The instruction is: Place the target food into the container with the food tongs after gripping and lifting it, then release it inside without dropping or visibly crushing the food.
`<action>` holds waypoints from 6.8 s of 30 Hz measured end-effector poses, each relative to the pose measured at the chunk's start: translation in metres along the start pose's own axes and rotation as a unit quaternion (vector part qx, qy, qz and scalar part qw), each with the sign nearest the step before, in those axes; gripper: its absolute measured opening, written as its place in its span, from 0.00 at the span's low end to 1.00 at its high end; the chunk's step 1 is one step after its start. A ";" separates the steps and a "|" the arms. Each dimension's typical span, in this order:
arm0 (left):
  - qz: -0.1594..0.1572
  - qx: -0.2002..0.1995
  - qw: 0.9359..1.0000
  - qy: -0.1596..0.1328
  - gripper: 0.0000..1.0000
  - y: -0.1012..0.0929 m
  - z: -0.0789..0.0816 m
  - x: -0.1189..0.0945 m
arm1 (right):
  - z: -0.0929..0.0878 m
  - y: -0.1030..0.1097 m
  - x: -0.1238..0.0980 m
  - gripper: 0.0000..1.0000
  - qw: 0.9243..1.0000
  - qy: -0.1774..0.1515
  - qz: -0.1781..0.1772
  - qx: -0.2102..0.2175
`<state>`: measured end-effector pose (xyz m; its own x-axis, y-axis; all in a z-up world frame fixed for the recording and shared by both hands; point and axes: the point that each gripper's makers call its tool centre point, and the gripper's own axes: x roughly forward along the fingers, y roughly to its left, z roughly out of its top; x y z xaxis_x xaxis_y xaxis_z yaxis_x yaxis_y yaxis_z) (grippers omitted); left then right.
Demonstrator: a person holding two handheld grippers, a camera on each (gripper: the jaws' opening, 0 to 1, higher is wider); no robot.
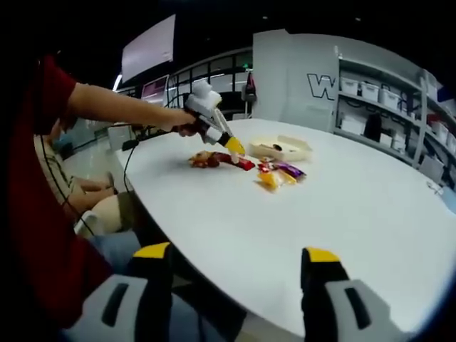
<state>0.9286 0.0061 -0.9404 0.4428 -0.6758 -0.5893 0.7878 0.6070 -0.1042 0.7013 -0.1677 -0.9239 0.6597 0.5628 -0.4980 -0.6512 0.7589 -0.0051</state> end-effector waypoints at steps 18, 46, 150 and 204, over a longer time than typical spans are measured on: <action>-0.031 -0.124 0.992 0.020 0.21 -0.007 -0.003 -0.001 | -0.003 -0.009 0.004 0.72 1.000 0.003 -0.006 0.004; 0.006 -0.112 0.994 -0.012 0.22 0.043 0.074 0.016 | -0.006 -0.018 0.012 0.72 1.000 0.006 -0.006 0.022; -0.065 -0.075 0.995 -0.009 0.18 -0.038 0.030 0.053 | 0.005 -0.013 0.005 0.81 1.000 -0.019 -0.004 0.018; -0.031 -0.130 0.991 -0.028 0.20 -0.014 0.034 0.057 | 0.004 -0.025 -0.005 0.96 0.997 -0.041 -0.024 0.056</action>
<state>0.9576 -0.0552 -0.9453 0.4257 -0.7326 -0.5312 0.6805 0.6461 -0.3457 0.7162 -0.1882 -0.9179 0.7200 0.5469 -0.4271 -0.5758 0.8144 0.0721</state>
